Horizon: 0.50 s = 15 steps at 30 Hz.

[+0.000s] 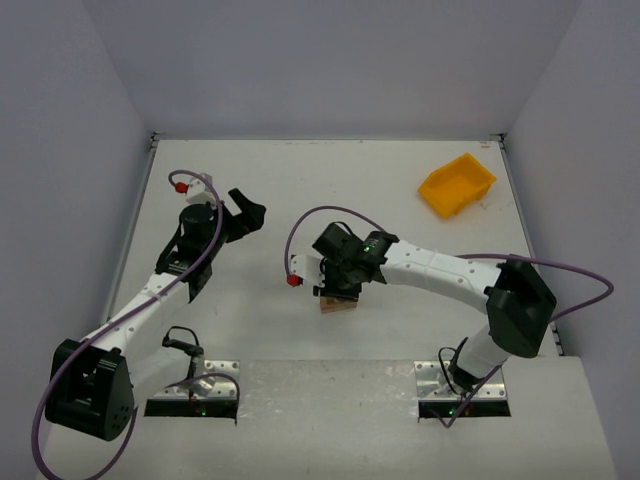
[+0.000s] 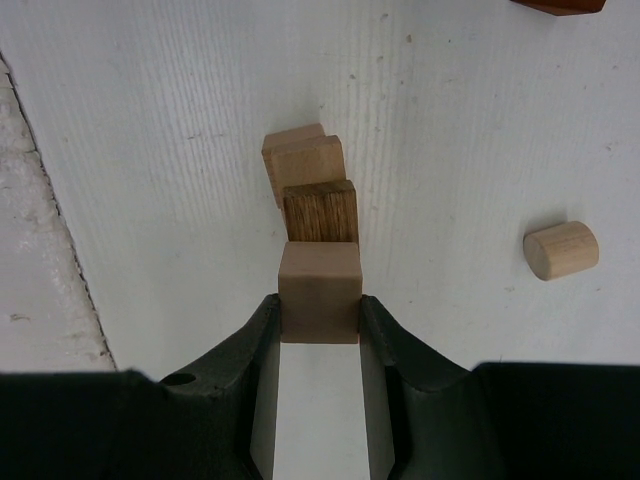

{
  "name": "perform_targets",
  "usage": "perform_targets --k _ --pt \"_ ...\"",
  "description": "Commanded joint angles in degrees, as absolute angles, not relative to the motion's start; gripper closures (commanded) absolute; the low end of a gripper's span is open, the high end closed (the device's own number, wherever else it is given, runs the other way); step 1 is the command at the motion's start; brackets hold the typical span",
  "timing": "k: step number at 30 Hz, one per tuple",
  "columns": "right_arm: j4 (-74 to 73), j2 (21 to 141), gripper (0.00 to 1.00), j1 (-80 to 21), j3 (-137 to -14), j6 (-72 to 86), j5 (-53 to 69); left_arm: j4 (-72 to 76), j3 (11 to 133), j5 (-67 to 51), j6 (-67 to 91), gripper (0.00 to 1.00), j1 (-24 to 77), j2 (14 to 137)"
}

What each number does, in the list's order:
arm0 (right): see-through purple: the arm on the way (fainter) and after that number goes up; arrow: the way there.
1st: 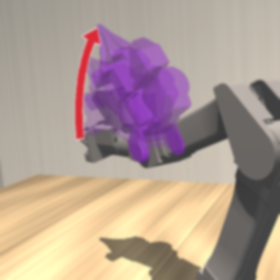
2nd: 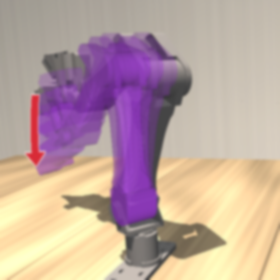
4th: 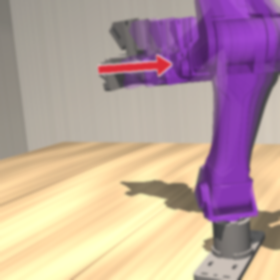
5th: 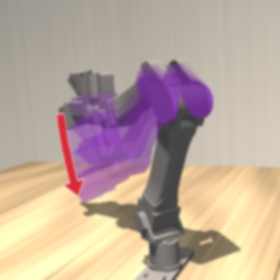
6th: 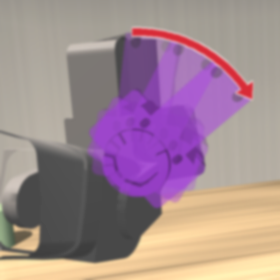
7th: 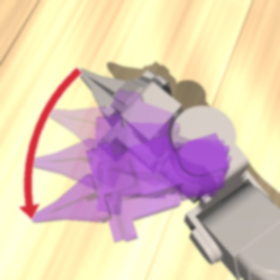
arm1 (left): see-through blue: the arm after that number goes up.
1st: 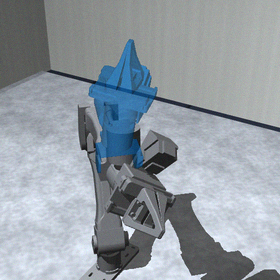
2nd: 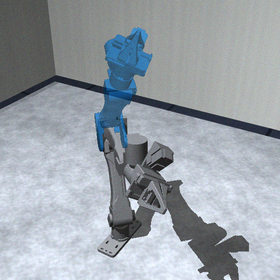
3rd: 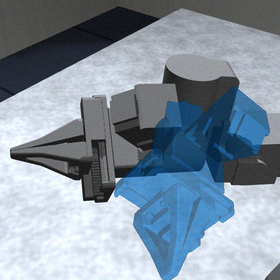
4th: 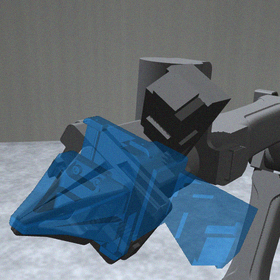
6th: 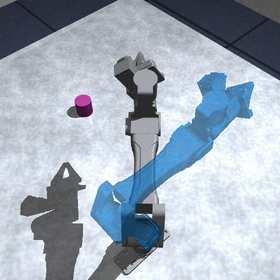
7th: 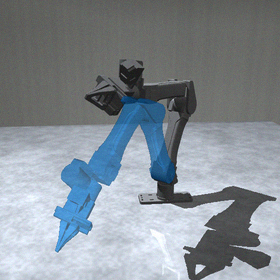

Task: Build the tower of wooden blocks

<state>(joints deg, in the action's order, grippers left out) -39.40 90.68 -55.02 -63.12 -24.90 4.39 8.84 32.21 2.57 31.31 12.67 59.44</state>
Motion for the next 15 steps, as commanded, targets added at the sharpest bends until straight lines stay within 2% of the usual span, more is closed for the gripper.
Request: perform_targets --k 1,15 --pt "-37.33 88.55 0.8 -55.59 -62.76 -23.47 3.44 11.9 32.13 2.86 30.85 0.0 12.3 57.74" --pt "-35.52 87.71 0.72 -55.72 -61.97 -23.64 3.96 12.22 32.09 2.54 30.85 0.0 12.3 58.01"
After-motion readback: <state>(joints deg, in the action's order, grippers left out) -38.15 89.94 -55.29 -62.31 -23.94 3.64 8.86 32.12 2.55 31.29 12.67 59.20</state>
